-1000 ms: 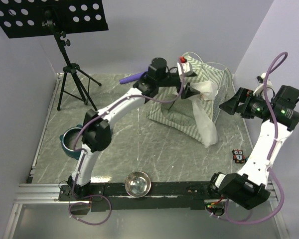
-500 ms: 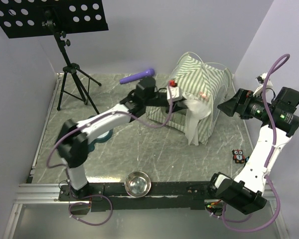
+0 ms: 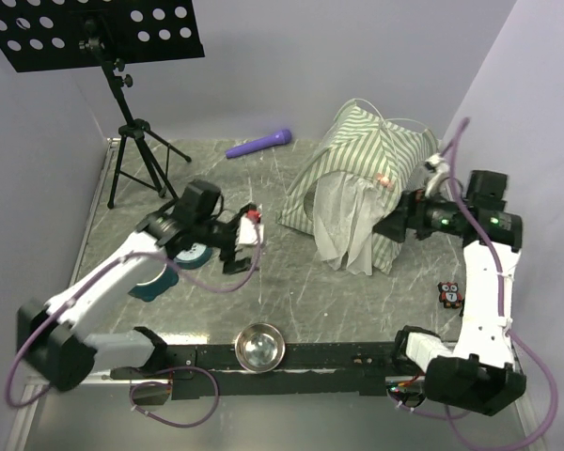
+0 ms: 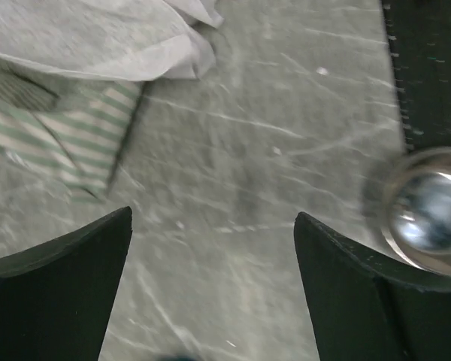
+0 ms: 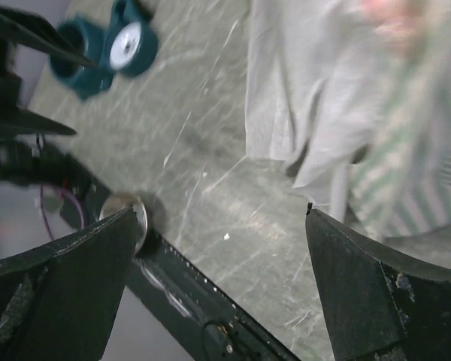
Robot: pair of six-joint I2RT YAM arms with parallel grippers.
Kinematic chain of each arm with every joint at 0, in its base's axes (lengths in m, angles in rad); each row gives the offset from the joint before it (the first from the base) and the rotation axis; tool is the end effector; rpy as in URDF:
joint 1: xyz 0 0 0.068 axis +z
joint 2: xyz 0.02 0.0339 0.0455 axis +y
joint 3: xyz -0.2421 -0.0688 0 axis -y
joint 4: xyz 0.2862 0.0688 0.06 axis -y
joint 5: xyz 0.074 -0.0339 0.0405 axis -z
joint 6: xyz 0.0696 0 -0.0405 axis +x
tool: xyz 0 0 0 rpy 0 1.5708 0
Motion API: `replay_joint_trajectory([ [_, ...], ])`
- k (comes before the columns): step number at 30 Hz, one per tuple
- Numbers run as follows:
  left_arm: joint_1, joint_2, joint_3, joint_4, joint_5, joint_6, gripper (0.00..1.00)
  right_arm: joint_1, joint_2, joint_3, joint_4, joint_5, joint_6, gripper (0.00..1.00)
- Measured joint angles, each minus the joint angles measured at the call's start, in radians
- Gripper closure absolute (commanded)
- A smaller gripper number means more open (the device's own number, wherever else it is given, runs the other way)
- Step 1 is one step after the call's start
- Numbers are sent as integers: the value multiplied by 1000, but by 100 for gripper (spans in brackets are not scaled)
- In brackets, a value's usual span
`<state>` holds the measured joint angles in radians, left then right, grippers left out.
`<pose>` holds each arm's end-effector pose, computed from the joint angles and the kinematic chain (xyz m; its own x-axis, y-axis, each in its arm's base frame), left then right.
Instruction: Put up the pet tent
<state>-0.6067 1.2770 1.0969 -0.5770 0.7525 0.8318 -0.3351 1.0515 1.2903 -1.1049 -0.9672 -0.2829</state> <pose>0.2464 -0.2289 0.2673 0.2292 0.4977 -0.8365 0.9723 -0.0763 0.2211 0.2429 -0.0239 0.3632 -0.6024 0.0420 -0.7971 -0.5052 0.7531 0.4214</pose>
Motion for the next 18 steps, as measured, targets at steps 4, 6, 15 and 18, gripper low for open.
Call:
replay_joint_trajectory([
  [4, -44, -185, -88, -81, -17, -123, 16, 159, -2, -50, 26, 48, -26, 2],
  [6, -123, -220, -131, -78, -47, -218, 14, 198, 0, -67, 43, 67, -30, 3],
  [15, -338, -2, -252, -100, -253, -435, 18, 215, 42, -69, 69, 124, -32, 3],
  [18, -389, 101, -219, -98, -274, -452, 23, 215, 32, -71, 70, 140, -33, 3],
])
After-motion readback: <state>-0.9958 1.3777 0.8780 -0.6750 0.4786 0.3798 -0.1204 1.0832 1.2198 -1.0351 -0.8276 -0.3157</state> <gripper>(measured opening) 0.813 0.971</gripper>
